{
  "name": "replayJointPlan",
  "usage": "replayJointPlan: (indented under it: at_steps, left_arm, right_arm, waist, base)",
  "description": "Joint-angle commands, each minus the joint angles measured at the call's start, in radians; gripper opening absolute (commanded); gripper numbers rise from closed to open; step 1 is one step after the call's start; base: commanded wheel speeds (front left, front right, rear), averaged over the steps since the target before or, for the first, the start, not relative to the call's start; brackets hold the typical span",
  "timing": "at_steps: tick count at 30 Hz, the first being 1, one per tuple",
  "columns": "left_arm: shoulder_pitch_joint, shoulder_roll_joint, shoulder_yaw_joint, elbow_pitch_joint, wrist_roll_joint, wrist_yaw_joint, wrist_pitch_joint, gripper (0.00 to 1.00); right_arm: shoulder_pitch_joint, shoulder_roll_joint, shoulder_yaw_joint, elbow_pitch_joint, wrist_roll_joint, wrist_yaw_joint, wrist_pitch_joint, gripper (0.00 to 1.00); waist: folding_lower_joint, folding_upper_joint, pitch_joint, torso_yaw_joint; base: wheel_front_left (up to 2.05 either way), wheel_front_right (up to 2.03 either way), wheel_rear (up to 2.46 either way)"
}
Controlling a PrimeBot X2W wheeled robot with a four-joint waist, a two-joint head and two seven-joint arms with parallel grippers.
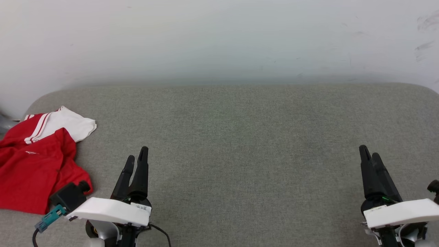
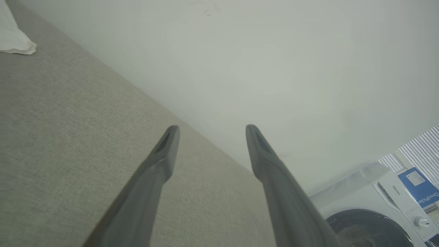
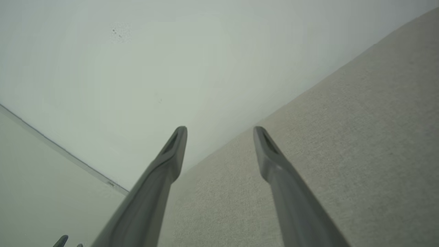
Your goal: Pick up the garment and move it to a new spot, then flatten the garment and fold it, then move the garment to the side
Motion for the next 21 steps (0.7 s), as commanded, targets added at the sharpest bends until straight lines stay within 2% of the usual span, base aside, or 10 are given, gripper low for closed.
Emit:
replayJointPlan:
  at_steps: [1, 10, 21]
  left_arm:
    - [-0.009, 0.008, -0.002, -0.02, 0.058, 0.0, -0.011, 1.0]
    - [-0.006, 0.028, -0.018, -0.03, 0.252, 0.022, -0.039, 1.0]
    - [-0.008, 0.063, -0.055, -0.034, 0.412, 0.063, -0.071, 1.0]
  right_arm:
    - [-0.003, -0.002, 0.002, -0.03, -0.063, 0.0, -0.004, 1.0]
    - [0.009, -0.002, 0.013, -0.072, -0.254, 0.0, 0.002, 1.0]
    - [0.027, -0.002, 0.01, -0.109, -0.434, 0.0, 0.012, 1.0]
  waist:
    - [0.0, -0.0001, 0.0, 0.0]
    - [0.0, -0.0001, 0.0, 0.004]
    - [0.0, -0.0001, -0.001, 0.006]
  base:
    - [0.0, 0.0, 0.0]
    - [0.0, 0.0, 0.0]
    - [0.0, 0.0, 0.0]
